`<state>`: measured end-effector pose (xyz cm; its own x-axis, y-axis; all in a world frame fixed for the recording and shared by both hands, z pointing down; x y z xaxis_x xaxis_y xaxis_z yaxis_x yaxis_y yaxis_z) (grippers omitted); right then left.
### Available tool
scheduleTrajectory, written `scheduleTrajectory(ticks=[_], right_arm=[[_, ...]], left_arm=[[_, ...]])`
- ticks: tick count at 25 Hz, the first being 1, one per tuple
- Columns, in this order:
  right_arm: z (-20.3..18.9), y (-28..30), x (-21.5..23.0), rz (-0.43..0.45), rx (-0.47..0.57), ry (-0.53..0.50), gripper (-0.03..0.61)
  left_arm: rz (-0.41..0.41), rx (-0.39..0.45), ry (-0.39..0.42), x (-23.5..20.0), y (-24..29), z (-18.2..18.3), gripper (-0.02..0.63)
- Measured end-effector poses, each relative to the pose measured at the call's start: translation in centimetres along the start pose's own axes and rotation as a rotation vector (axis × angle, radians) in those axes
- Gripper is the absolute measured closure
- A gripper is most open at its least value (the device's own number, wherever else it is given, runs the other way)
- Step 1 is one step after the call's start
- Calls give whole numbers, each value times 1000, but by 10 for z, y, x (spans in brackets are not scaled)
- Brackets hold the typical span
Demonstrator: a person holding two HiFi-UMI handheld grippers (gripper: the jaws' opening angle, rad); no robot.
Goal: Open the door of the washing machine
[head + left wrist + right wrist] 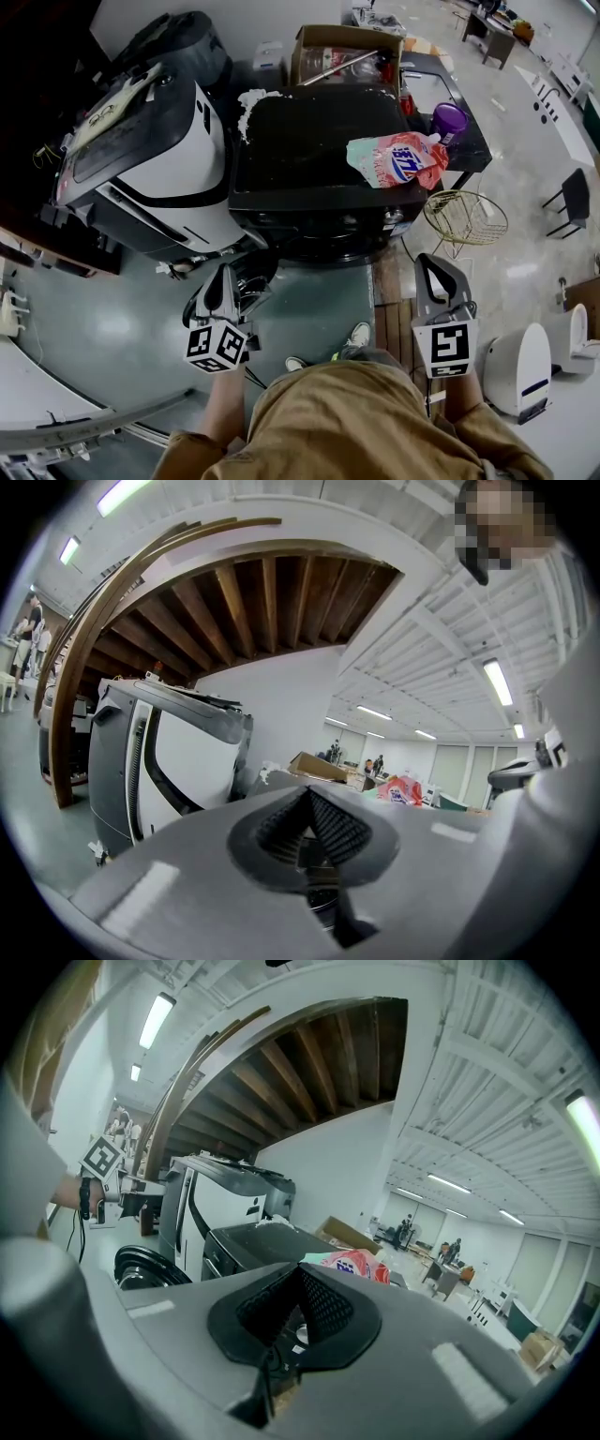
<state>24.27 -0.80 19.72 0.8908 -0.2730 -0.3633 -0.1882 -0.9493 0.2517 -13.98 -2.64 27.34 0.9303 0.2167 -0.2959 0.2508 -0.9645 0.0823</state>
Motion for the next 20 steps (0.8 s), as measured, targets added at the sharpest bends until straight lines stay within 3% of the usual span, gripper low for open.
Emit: scheduleTrajectory(ticks=[10,16,20], right_arm=[[-3,2,-1,-1,16,8,574],[-3,-1,-6,26,-28,-19,574],[-6,-2,-4,14,8,-8,574]], left_arm=[[1,0,2,0,-1,-3,554],[4,-4,2,1,-3,-5,554],[8,-5,1,2,-6,-6,554]])
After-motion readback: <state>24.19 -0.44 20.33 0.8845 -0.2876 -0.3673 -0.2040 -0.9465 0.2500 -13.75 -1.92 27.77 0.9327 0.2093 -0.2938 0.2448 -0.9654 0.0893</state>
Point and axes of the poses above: the fingertips, and each gripper's own axes: y forward along the fingers, x to its right, z out of its top, the point moved 4 cm from there along -y, backward along the fingers, and after that the axes turned 5 degrees about -z, right-handed, at the moved point
